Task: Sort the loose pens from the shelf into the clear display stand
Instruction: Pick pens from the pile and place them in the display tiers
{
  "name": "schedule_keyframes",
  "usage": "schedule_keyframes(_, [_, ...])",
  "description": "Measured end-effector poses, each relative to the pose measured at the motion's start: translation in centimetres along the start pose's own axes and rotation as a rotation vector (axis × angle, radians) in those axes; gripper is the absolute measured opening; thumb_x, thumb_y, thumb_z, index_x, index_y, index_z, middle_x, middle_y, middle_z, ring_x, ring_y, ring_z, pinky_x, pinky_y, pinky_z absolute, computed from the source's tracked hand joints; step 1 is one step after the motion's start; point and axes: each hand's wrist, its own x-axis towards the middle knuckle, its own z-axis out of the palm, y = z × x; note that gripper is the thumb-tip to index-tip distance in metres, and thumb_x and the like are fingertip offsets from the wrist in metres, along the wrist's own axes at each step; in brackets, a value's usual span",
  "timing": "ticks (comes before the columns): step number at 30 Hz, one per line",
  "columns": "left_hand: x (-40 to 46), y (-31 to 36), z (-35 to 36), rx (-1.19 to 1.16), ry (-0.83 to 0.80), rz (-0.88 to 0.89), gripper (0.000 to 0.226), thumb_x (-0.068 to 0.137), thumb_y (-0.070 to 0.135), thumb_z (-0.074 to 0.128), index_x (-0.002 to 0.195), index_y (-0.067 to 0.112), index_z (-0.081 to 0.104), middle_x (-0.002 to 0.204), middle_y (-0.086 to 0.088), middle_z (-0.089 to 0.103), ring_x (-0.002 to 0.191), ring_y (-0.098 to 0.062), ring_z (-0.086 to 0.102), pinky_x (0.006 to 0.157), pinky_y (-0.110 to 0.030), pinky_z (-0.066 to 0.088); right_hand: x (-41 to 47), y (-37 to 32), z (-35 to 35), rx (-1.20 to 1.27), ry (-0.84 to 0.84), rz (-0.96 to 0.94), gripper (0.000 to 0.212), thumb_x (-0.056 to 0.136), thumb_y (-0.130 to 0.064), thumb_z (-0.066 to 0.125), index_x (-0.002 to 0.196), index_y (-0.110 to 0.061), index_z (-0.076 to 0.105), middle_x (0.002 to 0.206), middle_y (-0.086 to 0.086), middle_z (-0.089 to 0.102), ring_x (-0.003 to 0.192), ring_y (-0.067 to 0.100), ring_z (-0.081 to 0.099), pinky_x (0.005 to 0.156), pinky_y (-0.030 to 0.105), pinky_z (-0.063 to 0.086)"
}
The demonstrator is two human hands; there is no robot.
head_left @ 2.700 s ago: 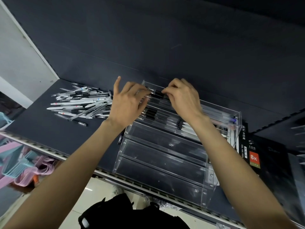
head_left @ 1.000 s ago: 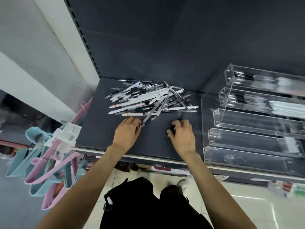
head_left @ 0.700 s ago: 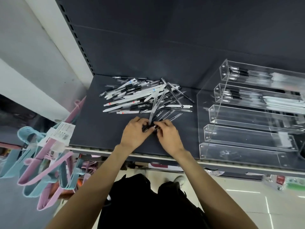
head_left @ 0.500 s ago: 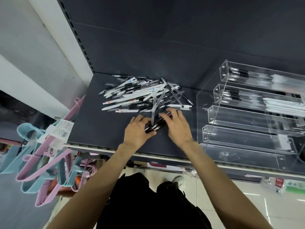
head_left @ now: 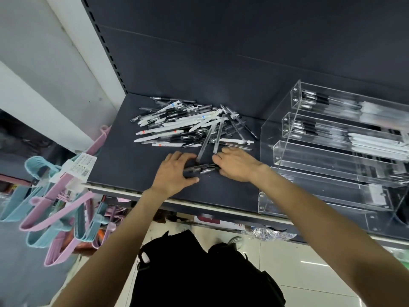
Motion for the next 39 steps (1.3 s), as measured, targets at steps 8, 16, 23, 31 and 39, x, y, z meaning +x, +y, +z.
schedule_keyframes(8, [-4.6,2.5,-6.0,-1.166,0.356,-0.219,0.024,0.094,0.009,0.053,0.109,0.025,0.063,0.119,0.004,0.065,0.113,-0.009,0.059,0.102,-0.03,0.043,-3.7,-1.7,-4.0,1.847,0.16,0.101,0.024,0.1,-0.018,0.039,0.077,-0.013,0.039,0.058,-0.006,0.037,0.045,0.008,0.032,0.047,0.021,0.031])
schedule_keyframes(16, [-3.0,9.1,-5.2,-1.375,-0.076,-0.088,0.025,0.086,0.029,0.061,0.107,0.016,0.067,0.084,0.0,0.066,0.075,-0.012,0.061,0.075,-0.023,0.048,-4.3,-4.7,-5.3,2.111,0.038,0.066,0.029,0.099,-0.031,0.035,0.082,-0.01,0.047,0.057,0.0,0.039,0.04,0.008,0.032,0.039,0.019,0.03])
schedule_keyframes(23, [-3.1,10.5,-3.4,-1.502,0.021,-0.153,0.039,0.088,0.033,0.05,0.119,0.011,0.062,0.118,-0.006,0.068,0.117,-0.017,0.06,0.071,-0.017,0.048,-4.8,-5.8,-5.2,2.04,0.063,0.338,0.05,0.095,-0.048,0.039,0.073,-0.007,0.054,0.053,-0.001,0.045,0.04,0.007,0.034,0.036,0.018,0.03])
schedule_keyframes(31, [-3.5,11.1,-1.8,-1.533,0.199,-0.296,0.029,0.099,0.024,0.043,0.109,0.007,0.065,0.098,-0.006,0.074,0.07,-0.009,0.069,0.051,-0.019,0.051,-5.1,-6.5,-4.0,1.918,0.063,0.394,0.059,0.088,-0.061,0.038,0.076,-0.007,0.058,0.059,0.003,0.054,0.048,0.011,0.049,0.048,0.024,0.046])
schedule_keyframes(39, [-3.4,10.4,-2.1,-1.844,0.504,-0.208,0.024,0.102,0.021,0.038,0.112,0.011,0.057,0.092,0.0,0.07,0.085,-0.015,0.068,0.086,-0.033,0.055,-6.1,-7.7,-2.6,1.661,0.311,0.402,0.008,0.097,-0.02,0.048,0.101,-0.014,0.047,0.076,0.0,0.059,0.046,0.006,0.048,0.042,0.021,0.038])
